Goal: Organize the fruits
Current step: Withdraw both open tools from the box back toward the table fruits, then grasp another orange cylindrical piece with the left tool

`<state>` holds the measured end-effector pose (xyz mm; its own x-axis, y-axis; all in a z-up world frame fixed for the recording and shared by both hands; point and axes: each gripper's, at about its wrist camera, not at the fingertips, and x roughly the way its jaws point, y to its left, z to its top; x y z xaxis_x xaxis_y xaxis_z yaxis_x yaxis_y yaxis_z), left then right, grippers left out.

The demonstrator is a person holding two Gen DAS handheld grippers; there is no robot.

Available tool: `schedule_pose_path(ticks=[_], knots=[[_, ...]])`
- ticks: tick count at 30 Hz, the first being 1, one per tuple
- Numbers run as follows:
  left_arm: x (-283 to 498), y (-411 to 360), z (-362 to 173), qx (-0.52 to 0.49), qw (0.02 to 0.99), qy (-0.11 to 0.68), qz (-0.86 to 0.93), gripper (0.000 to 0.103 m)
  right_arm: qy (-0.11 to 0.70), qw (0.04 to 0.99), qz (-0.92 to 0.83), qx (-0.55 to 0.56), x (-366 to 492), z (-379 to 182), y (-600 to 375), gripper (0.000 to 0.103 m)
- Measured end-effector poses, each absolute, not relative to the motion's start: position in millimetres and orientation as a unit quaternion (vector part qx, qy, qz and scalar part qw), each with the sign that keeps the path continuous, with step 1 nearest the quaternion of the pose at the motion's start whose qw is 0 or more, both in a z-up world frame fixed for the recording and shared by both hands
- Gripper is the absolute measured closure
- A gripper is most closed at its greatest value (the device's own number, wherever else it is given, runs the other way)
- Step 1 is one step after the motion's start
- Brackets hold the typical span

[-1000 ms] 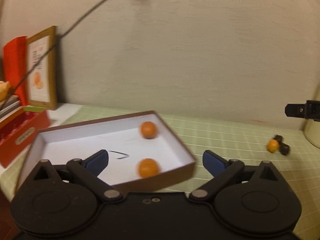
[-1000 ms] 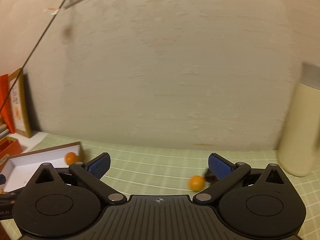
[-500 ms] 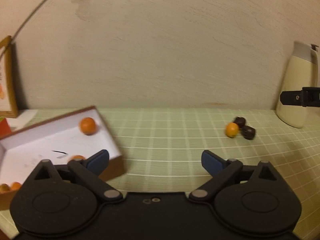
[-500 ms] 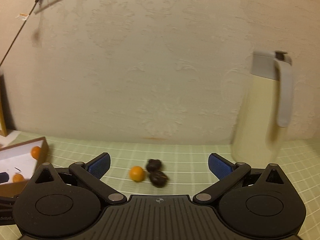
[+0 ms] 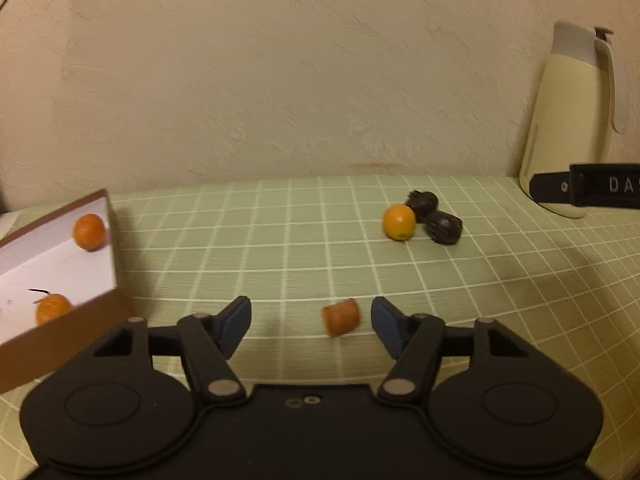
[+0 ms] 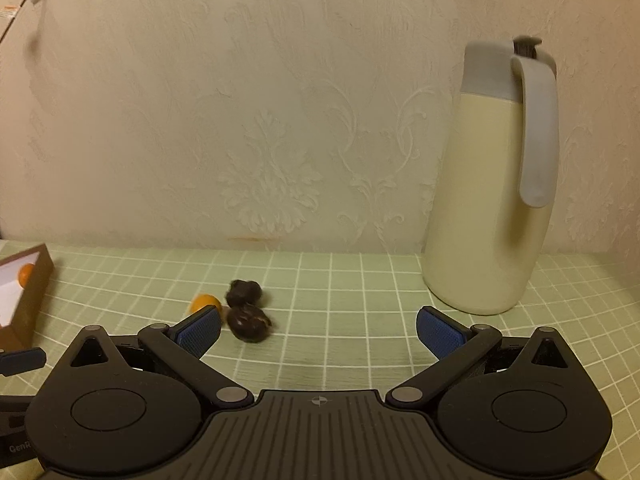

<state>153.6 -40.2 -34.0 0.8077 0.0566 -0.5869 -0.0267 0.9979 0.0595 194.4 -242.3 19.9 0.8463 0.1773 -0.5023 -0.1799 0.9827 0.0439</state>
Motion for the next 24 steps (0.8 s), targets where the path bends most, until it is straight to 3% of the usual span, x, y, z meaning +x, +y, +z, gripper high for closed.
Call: schedule_pose_path(ticks=[4,11,13,24], knots=[[164.9,-48.5,-43.2,0.029,0.943,0.330,0.021,0.063,0.260,0.962,0.085,0.005,198.3,15.3,-253.3,0.000],[175.1,-53.7,-53.4,0.035,0.938,0.344,0.023,0.073,0.273,0.958,0.085,0.021,207.6,2.9,-269.5,0.000],[175.9,-52.5,-53.5,0.030,0.939,0.341,0.017,0.089,0.277,0.956,0.092,0.021,211.7,-0.3,-268.9,0.000],[165.7,-29.9,-38.1,0.019,0.945,0.327,0.021,0.090,0.286,0.947,0.148,-0.009,233.2,-15.2,-232.3,0.000]])
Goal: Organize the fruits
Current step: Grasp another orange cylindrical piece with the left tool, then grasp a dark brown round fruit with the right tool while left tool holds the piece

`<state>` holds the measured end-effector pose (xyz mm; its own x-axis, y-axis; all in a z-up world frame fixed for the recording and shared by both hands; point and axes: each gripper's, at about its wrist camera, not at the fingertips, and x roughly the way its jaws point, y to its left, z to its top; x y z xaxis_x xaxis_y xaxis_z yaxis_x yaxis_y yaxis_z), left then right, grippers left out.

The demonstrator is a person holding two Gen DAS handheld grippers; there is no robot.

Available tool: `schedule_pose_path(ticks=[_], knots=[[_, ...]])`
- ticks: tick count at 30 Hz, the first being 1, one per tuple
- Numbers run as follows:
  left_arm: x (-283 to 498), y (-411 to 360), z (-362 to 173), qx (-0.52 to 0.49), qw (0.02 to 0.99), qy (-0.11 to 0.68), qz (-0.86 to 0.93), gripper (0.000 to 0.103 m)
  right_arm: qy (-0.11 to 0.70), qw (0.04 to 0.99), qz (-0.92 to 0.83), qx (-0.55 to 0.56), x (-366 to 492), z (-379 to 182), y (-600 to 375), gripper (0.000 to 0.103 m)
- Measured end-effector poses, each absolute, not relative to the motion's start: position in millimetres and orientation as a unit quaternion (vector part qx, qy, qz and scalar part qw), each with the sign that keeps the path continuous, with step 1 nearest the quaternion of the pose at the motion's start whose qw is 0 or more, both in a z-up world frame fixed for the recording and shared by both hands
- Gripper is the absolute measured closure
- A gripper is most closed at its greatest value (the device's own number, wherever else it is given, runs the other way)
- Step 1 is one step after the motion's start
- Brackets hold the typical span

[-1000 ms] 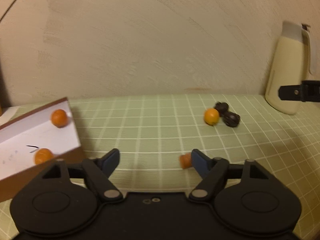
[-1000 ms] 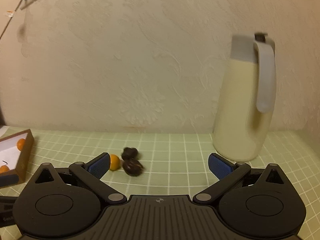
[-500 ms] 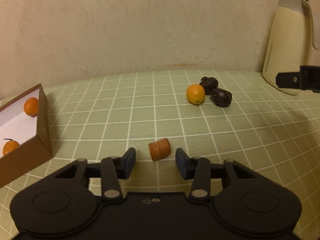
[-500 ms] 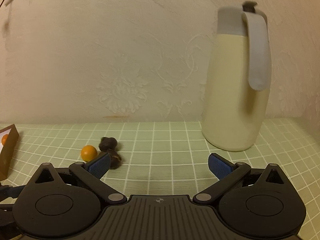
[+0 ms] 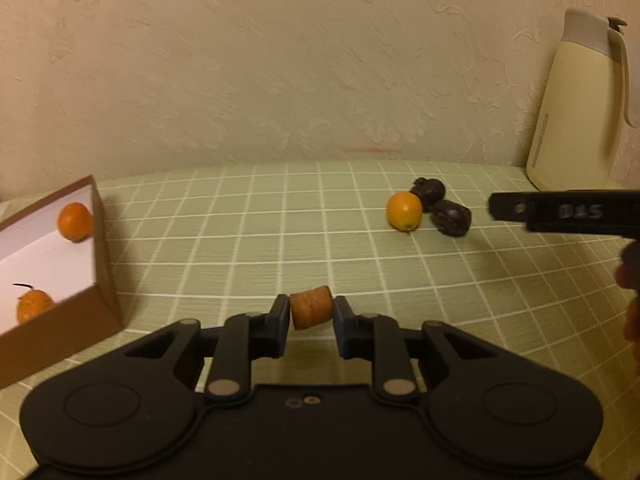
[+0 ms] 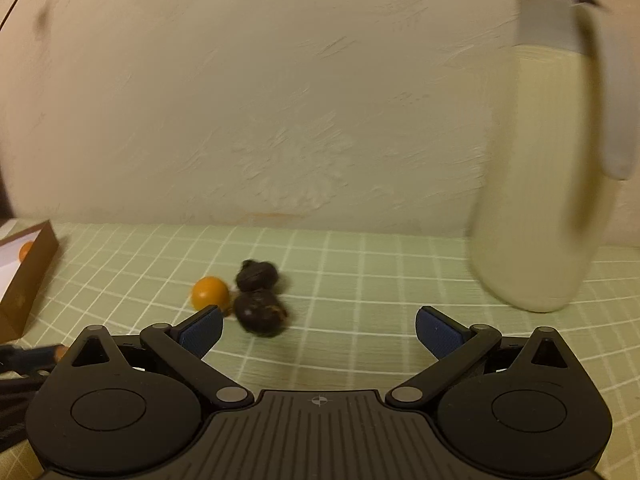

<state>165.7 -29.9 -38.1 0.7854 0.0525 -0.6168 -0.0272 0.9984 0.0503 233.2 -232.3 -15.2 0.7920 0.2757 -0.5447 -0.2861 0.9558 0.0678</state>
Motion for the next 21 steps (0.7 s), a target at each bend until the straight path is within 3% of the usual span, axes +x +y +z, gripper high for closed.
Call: schedule_pose_path(ticks=[4,7,13,18,21], knots=[[155.8,-16.8,-32.3,0.019,0.945,0.326,0.032,0.090,0.301,0.939,0.167,-0.017,248.4,-21.8,-216.5,0.019],[151.4,-8.3,-28.6,0.014,0.945,0.324,0.042,0.090,0.308,0.936,0.169,-0.019,258.4,-27.7,-210.6,0.020],[137.8,6.4,-22.9,0.010,0.945,0.321,0.059,0.090,0.326,0.929,0.175,-0.015,268.9,-32.1,-205.0,0.038],[126.0,19.8,-19.4,0.007,0.944,0.321,0.072,0.090,0.334,0.925,0.181,-0.024,271.0,-35.5,-197.8,0.040],[121.3,26.6,-16.4,0.001,0.945,0.318,0.078,0.090,0.341,0.922,0.181,-0.020,275.3,-37.6,-194.2,0.046]])
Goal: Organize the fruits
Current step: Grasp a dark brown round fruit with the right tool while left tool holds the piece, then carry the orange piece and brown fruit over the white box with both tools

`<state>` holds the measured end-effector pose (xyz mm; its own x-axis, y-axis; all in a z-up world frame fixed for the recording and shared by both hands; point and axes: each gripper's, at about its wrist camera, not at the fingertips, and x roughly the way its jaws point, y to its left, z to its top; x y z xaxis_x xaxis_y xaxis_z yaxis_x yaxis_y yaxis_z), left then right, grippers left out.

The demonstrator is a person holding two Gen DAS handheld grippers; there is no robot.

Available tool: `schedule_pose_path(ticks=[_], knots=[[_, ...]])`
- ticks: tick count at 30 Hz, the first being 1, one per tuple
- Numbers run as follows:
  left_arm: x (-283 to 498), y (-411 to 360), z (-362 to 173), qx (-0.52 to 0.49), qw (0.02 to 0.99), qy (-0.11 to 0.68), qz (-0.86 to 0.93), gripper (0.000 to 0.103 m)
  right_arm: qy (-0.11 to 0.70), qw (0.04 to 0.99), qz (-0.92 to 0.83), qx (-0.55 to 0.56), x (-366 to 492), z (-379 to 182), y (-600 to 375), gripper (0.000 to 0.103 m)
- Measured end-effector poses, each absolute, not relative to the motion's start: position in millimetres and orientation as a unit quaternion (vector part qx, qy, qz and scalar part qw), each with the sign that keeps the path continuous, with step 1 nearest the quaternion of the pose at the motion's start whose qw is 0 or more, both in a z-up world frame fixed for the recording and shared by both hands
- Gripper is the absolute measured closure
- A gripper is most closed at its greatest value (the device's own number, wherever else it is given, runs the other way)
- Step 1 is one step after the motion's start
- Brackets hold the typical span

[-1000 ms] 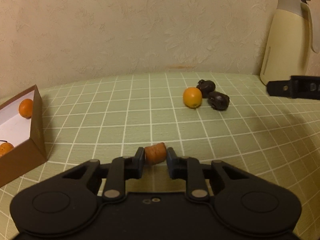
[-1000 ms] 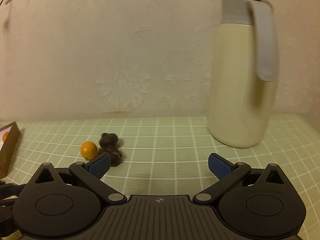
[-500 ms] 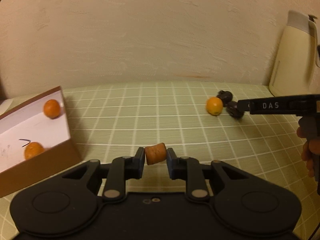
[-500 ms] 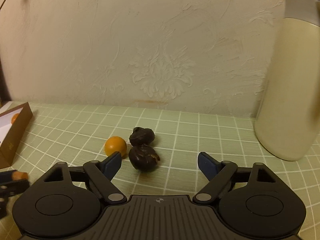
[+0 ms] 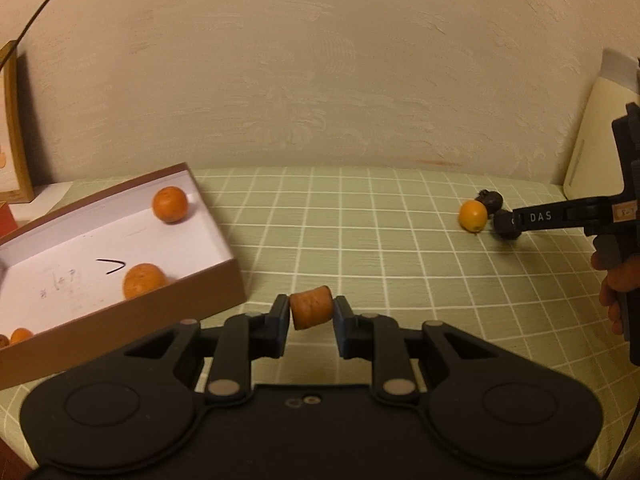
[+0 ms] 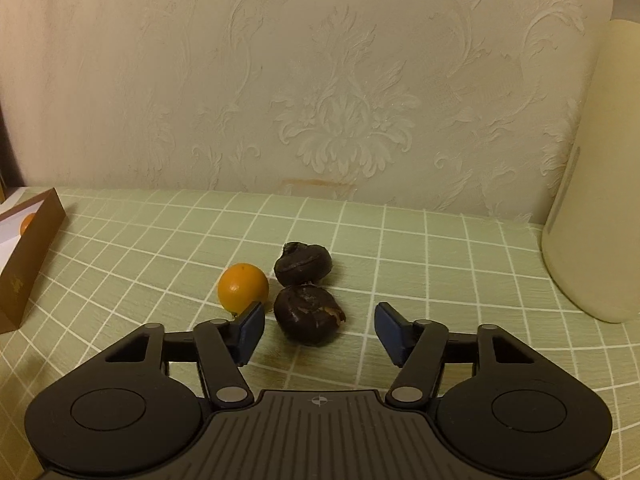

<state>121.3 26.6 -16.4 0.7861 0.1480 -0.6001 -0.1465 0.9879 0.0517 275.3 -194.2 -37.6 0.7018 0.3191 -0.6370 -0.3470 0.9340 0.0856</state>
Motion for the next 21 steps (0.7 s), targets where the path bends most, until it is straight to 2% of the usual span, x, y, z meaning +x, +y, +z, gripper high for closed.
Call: schedule_pose_path(ticks=[1,3,5,11,21], knots=[[120.3,28.2,-16.0,0.001,0.945,0.317,0.079,0.090,0.345,0.921,0.180,-0.019,276.6,-38.3,-192.6,0.051],[118.6,32.0,-14.9,-0.003,0.945,0.316,0.083,0.090,0.355,0.918,0.174,-0.024,279.9,-40.8,-188.7,0.053],[117.2,36.1,-13.6,-0.007,0.945,0.314,0.088,0.090,0.360,0.917,0.173,-0.015,282.0,-42.7,-187.7,0.065],[114.4,52.6,-11.3,-0.026,0.944,0.312,0.107,0.090,0.351,0.921,0.169,-0.016,279.8,-38.0,-186.8,0.066],[98.4,60.0,-0.7,-0.031,0.947,0.298,0.116,0.090,0.301,0.933,0.197,-0.010,237.8,8.2,-182.4,0.066]])
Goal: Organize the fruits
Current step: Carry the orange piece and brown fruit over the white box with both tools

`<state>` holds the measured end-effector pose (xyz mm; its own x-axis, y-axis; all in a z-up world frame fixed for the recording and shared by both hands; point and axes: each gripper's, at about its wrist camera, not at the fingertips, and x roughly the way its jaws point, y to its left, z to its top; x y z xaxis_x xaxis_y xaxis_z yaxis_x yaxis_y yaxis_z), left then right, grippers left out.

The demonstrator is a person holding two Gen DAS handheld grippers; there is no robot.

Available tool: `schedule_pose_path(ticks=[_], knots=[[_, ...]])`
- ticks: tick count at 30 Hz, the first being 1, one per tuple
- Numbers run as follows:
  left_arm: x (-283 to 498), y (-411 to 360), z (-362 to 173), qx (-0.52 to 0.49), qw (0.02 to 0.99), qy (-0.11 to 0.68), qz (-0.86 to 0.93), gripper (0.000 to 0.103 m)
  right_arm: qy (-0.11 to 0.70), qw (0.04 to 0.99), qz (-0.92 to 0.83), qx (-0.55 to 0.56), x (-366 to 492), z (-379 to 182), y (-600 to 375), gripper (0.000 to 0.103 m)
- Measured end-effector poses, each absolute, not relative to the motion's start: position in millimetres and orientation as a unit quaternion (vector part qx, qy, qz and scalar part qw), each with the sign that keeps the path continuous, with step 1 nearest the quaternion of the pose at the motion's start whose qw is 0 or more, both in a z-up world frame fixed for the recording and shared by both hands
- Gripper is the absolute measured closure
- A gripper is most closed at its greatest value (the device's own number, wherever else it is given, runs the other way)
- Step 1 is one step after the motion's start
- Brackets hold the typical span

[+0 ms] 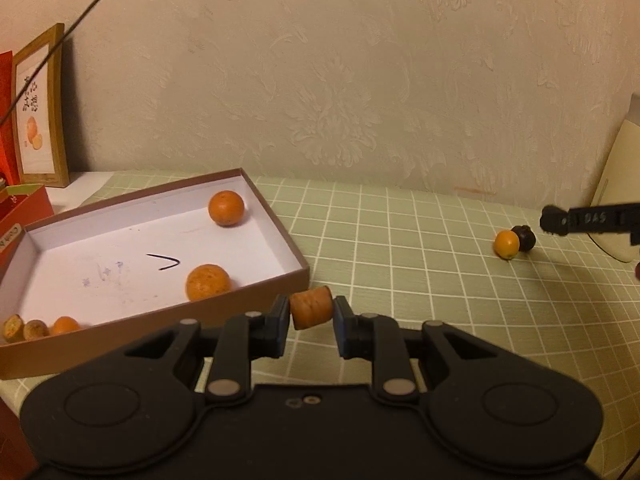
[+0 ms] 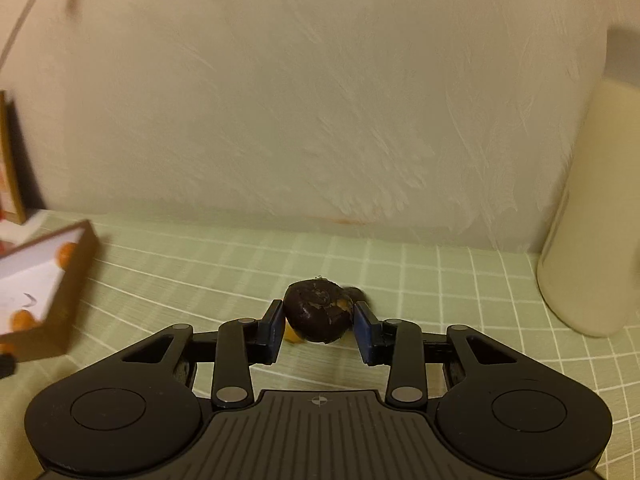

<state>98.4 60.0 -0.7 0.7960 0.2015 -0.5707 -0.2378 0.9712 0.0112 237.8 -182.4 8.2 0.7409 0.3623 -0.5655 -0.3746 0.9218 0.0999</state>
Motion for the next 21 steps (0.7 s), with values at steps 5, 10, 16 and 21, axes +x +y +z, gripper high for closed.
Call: schedule_pose_path(ticks=[5,10,16,21], knots=[[80.5,67.0,7.6,-0.018,0.949,0.287,0.129,0.090,0.274,0.933,0.231,-0.008,213.7,33.5,-158.6,0.066],[64.0,85.8,18.3,-0.015,0.950,0.272,0.153,0.090,0.257,0.930,0.263,-0.006,190.8,52.3,-128.6,0.066],[48.5,117.8,27.5,-0.026,0.947,0.259,0.188,0.090,0.242,0.923,0.300,-0.020,163.6,66.4,-83.0,0.066],[35.5,142.4,32.6,-0.035,0.944,0.252,0.210,0.090,0.239,0.915,0.323,-0.029,152.3,68.3,-50.1,0.066]])
